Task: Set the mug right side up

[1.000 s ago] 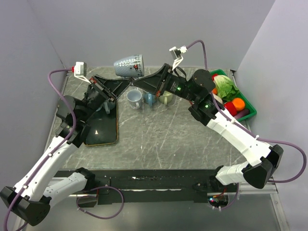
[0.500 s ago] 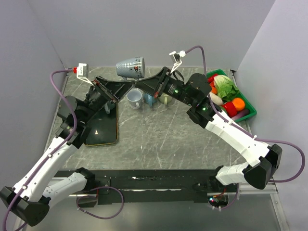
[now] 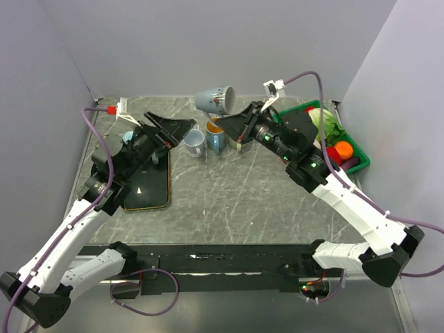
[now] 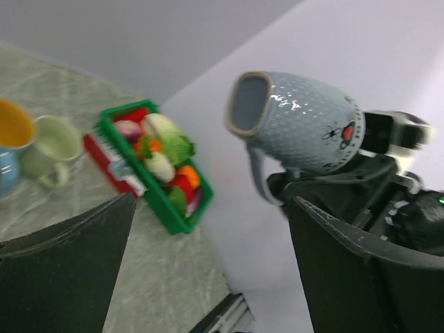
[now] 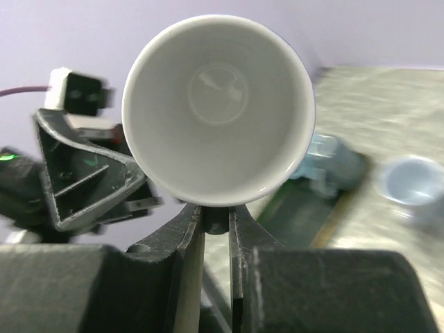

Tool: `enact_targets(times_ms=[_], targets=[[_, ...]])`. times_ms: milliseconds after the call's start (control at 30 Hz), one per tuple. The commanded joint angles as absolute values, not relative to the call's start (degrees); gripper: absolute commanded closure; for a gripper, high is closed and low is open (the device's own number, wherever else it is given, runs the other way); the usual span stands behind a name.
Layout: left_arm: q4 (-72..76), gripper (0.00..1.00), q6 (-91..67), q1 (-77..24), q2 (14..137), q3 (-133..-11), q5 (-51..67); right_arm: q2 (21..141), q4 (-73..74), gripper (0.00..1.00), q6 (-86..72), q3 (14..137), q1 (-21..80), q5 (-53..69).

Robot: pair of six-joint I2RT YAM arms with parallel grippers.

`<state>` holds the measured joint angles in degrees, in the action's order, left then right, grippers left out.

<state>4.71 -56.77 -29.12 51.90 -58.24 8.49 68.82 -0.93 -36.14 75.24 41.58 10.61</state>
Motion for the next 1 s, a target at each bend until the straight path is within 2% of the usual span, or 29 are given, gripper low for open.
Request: enact_targets(times_ms=[0, 133, 400, 567, 967], targets=[[-7.19, 0.04, -52.48, -29.36, 50.54, -61.17, -1.56, 66.01, 11.57, 1.0, -27.87, 78.39, 37.19, -1.38], [-14.04, 0.04, -49.75, -29.36, 49.83, -62.31, -7.46, 66.62, 20.38, 1.0, -22.95, 75.69, 31.13, -4.83], [-22.06, 0.04, -46.76, -29.36, 52.47, -65.21, -14.5, 71.62, 21.18, 1.0, -18.11, 68.2, 26.72, -10.63], [-22.68, 0.04, -46.23, -29.36, 53.88, -64.95, -13.54, 82.6, 27.15, 1.0, -19.6, 72.86, 25.31, -9.93], [-23.9, 0.04, -44.47, -29.36, 54.75, -64.34, -15.02, 97.9, 25.75, 1.0, -21.01, 77.6, 23.56, -15.55]])
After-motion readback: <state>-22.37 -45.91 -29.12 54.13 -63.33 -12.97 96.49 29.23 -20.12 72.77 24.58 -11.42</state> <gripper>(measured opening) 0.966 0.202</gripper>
